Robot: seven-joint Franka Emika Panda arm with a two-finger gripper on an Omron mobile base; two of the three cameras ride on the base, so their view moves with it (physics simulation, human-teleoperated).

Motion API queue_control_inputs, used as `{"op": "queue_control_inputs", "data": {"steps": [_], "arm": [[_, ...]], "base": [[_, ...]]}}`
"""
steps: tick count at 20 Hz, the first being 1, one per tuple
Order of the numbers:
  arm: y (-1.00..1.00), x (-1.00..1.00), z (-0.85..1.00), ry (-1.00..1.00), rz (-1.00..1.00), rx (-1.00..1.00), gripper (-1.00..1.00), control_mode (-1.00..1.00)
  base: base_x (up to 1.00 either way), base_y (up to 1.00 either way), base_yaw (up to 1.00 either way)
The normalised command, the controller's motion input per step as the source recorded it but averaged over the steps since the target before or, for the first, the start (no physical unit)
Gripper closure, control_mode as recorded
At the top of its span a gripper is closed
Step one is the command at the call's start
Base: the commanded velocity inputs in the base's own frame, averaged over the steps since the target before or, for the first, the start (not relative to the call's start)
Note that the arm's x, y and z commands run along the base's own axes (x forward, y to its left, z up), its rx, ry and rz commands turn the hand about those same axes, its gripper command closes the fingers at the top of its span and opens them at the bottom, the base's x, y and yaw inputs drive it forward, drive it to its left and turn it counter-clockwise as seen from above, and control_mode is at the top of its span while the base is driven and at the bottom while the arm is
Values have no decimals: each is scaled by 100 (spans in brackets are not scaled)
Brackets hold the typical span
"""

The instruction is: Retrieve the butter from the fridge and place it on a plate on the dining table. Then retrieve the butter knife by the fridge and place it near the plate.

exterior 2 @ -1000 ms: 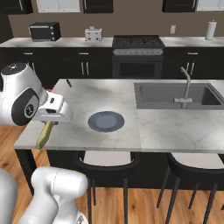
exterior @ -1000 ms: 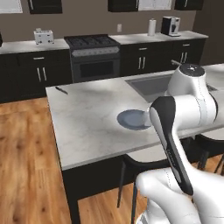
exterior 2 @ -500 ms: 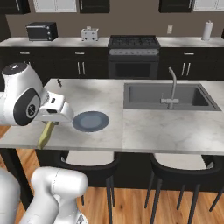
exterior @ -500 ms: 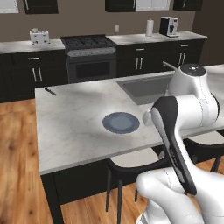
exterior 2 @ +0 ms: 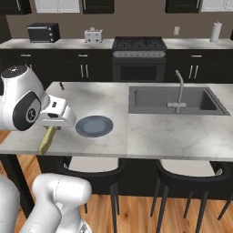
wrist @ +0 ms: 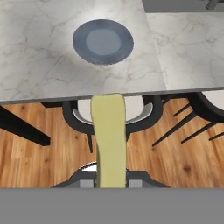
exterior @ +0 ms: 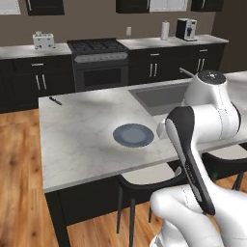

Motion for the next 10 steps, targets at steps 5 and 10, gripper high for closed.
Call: {"op": "queue_control_inputs", "data": {"steps": [5, 10], "arm": [[0, 17, 0, 2, 1, 0, 100, -100], [0, 84, 0, 2, 13, 0, 100, -100]], "base": [[0, 0, 0], [0, 0, 0]]}}
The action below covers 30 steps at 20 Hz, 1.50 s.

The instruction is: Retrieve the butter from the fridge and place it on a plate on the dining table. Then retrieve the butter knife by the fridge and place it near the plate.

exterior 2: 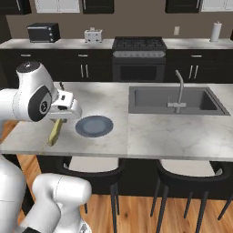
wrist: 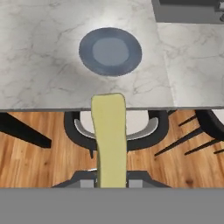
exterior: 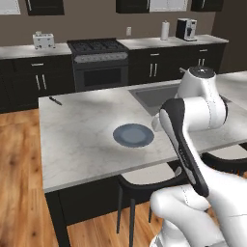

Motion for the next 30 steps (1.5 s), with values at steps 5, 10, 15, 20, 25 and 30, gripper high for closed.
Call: {"op": "queue_control_inputs", "data": {"steps": [5, 10, 15, 20, 25, 30], "arm": [[-1, 100, -3, 12, 7, 0, 100, -100], [0, 100, -30, 16, 0, -2, 100, -100], [5, 96, -57, 18, -8, -17, 100, -100], [12, 61, -48, -1, -4, -1, 100, -100], [4, 38, -27, -7, 8, 11, 100, -100], [0, 41, -61, -1, 6, 2, 100, -100]], "base": [[0, 0, 0], [0, 0, 0], [0, 0, 0], [0, 0, 0], [0, 0, 0], [0, 0, 0]]}}
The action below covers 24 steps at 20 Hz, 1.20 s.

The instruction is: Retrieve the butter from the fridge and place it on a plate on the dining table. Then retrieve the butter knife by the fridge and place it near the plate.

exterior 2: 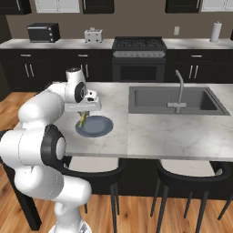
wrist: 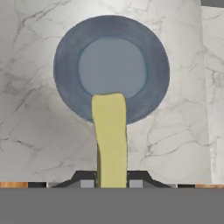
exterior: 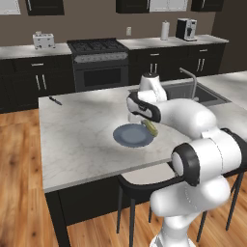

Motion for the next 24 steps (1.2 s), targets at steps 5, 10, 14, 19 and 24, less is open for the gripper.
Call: {"op": "queue_control_inputs", "data": {"steps": [5, 10, 14, 19, 24], "arm": [[4, 54, -31, 0, 1, -5, 100, -100], [10, 71, -13, 2, 7, -8, 100, -100], [13, 50, -14, 0, 9, -3, 100, -100], [5, 29, -30, 0, 10, 0, 100, -100], [0, 22, -52, 2, 0, 0, 100, -100]], "base": [[0, 0, 0], [0, 0, 0], [0, 0, 0], [0, 0, 0], [0, 0, 0]]}}
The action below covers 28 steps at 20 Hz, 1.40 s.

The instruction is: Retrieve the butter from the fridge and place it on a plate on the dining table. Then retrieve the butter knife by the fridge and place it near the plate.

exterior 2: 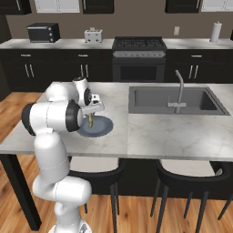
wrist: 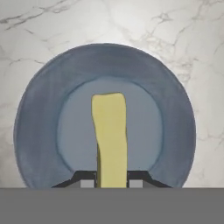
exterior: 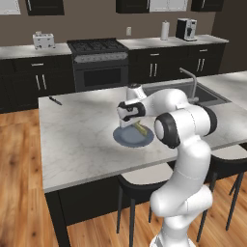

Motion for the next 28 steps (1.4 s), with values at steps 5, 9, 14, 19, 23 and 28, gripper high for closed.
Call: {"op": "queue_control_inputs", "data": {"steps": [5, 9, 14, 19, 23, 28], "arm": [[0, 5, -31, 0, 0, 0, 100, -100], [0, 2, -24, -1, 0, 0, 100, -100], [0, 5, -36, -3, 0, 0, 100, -100], [0, 13, -23, -5, 0, 1, 100, -100], [0, 21, -5, -7, 0, 3, 100, -100], [0, 30, 0, -1, 0, 0, 100, -100]], "base": [[0, 0, 0], [0, 0, 0], [0, 0, 0], [0, 0, 0], [0, 0, 0], [0, 0, 0]]}}
